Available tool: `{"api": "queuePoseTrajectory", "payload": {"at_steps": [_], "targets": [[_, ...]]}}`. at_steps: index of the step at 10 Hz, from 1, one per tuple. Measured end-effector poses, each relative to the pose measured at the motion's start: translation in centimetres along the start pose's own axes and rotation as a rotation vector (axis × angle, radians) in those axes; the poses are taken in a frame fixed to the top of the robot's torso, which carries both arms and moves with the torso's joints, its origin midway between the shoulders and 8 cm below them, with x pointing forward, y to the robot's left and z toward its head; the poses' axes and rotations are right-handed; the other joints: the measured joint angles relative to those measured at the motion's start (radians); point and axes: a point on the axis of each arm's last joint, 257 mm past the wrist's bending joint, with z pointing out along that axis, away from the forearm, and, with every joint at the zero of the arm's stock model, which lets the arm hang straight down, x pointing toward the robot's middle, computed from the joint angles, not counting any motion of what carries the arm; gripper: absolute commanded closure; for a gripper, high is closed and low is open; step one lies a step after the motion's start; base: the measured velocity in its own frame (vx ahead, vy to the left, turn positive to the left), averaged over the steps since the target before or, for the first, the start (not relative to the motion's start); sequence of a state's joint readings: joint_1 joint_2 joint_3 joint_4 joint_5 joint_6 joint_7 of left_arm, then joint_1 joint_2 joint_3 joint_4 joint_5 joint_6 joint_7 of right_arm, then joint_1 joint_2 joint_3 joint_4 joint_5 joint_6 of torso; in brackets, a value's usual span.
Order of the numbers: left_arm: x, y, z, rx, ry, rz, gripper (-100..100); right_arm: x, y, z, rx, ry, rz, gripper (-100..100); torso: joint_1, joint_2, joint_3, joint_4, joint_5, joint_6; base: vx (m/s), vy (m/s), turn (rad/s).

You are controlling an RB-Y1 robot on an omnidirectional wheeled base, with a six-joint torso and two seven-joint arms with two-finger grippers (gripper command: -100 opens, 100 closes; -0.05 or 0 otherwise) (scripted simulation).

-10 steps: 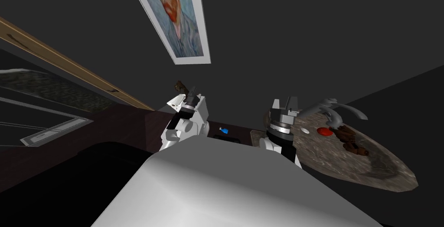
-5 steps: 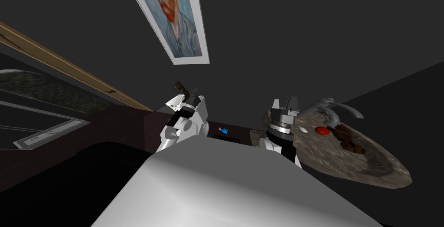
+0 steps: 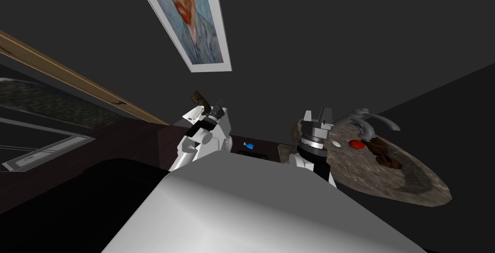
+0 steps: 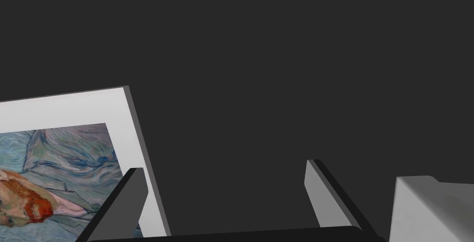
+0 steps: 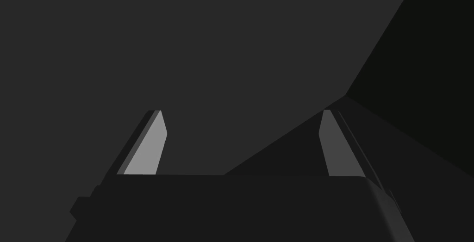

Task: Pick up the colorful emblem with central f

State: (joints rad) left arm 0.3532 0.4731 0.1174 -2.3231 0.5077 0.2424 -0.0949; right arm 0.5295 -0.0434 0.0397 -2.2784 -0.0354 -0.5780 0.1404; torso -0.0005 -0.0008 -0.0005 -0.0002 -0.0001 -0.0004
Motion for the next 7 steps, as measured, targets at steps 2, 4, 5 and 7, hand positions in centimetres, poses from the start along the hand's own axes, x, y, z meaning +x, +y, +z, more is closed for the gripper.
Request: {"api": "queuePoseTrajectory", "payload": {"at_steps": [2, 4, 5, 7], "targets": [[0.0, 1.0, 0.2, -0.044, 0.017, -0.010, -100, 0.0, 0.0, 0.0, 0.000, 0.000, 0.000, 0, 0.000, 0.000, 0.000, 0.000, 0.000, 0.000, 0.013, -0.009, -0.030], [0.0, 2.2, 0.2, -0.095, 0.029, -0.017, -100, 0.0, 0.0, 0.0, 0.000, 0.000, 0.000, 0, 0.000, 0.000, 0.000, 0.000, 0.000, 0.000, 0.011, -0.007, -0.015], [-0.1, 2.7, 0.3, -0.121, 0.042, -0.023, -100, 0.0, 0.0, 0.0, 0.000, 0.000, 0.000, 0, 0.000, 0.000, 0.000, 0.000, 0.000, 0.000, 0.016, -0.008, -0.018], [0.0, 3.8, 0.2, -0.170, 0.053, -0.029, -100, 0.0, 0.0, 0.0, 0.000, 0.000, 0.000, 0, 0.000, 0.000, 0.000, 0.000, 0.000, 0.000, 0.013, -0.006, -0.010]]}}
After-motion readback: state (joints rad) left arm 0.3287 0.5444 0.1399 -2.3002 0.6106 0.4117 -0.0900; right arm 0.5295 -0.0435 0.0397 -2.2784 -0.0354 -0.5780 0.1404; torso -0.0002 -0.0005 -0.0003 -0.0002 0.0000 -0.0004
